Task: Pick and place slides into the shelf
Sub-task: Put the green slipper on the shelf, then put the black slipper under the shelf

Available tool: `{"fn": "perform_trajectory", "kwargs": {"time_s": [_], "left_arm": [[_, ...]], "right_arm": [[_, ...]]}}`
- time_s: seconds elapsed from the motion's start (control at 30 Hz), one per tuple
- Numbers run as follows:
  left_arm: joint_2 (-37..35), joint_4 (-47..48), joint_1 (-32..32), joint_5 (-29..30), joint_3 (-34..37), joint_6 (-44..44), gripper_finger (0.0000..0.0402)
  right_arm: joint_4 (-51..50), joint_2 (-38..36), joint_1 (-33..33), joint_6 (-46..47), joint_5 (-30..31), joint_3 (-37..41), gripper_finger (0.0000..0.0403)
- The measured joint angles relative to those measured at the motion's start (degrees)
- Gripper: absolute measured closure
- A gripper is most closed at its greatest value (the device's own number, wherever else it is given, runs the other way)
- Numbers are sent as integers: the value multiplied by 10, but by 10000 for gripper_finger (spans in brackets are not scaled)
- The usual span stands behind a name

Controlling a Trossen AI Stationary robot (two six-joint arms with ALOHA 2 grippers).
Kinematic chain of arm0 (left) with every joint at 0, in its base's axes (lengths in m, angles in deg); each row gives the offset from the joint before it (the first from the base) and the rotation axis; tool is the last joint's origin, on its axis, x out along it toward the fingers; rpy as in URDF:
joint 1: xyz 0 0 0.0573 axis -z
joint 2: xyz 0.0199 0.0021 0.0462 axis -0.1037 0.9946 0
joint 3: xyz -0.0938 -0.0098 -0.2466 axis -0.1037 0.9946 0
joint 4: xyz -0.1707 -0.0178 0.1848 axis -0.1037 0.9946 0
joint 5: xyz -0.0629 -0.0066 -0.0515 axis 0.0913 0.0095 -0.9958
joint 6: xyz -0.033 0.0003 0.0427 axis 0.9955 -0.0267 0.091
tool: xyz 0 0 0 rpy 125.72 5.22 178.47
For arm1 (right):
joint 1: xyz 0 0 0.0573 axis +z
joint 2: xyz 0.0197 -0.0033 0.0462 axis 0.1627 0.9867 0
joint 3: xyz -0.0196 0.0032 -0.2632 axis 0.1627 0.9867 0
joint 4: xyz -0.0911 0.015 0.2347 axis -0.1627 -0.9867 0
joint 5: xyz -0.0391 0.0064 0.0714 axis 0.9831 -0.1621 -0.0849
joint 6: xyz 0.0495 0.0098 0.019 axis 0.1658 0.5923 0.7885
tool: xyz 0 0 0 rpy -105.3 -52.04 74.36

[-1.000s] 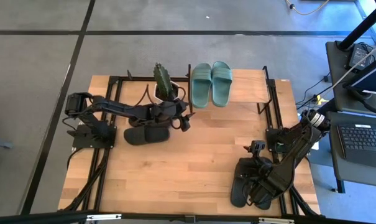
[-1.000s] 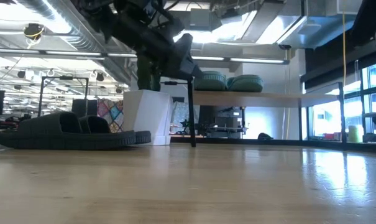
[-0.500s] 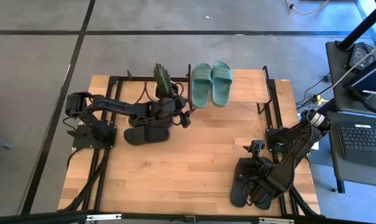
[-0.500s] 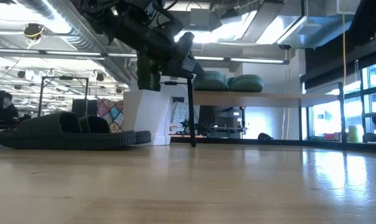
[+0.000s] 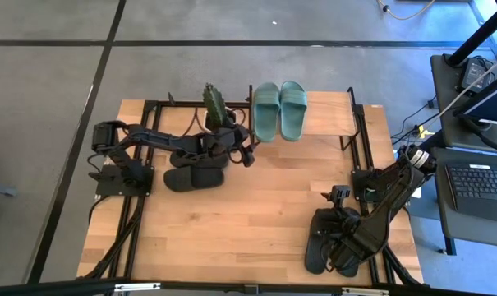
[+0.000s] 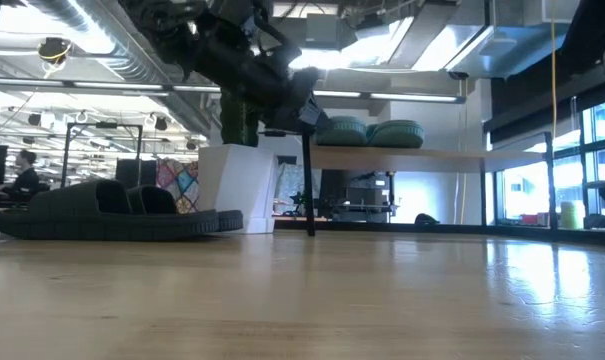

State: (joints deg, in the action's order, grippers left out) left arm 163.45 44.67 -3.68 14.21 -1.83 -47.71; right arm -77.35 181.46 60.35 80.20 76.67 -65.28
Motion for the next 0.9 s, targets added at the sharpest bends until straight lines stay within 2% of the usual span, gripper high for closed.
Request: {"fn": "perform_trajectory", "kwargs": {"time_s": [0.13, 0.33, 0.6, 0.8, 0.9], "left_arm": [[20, 6, 0, -9, -29, -3, 166], [32, 64, 3, -17, -76, -18, 166], [33, 115, 13, -13, -85, -15, 166], [33, 160, 45, -13, -85, -4, 166], [33, 189, 69, -14, -84, -2, 166]], "right_arm": [[4, 0, 0, 0, 0, 0, 114], [4, 1, 3, 4, 0, 0, 114], [4, 1, 16, 15, 0, 0, 114], [5, 1, 18, 43, -1, 0, 114], [6, 1, 17, 47, -31, 0, 114]]}}
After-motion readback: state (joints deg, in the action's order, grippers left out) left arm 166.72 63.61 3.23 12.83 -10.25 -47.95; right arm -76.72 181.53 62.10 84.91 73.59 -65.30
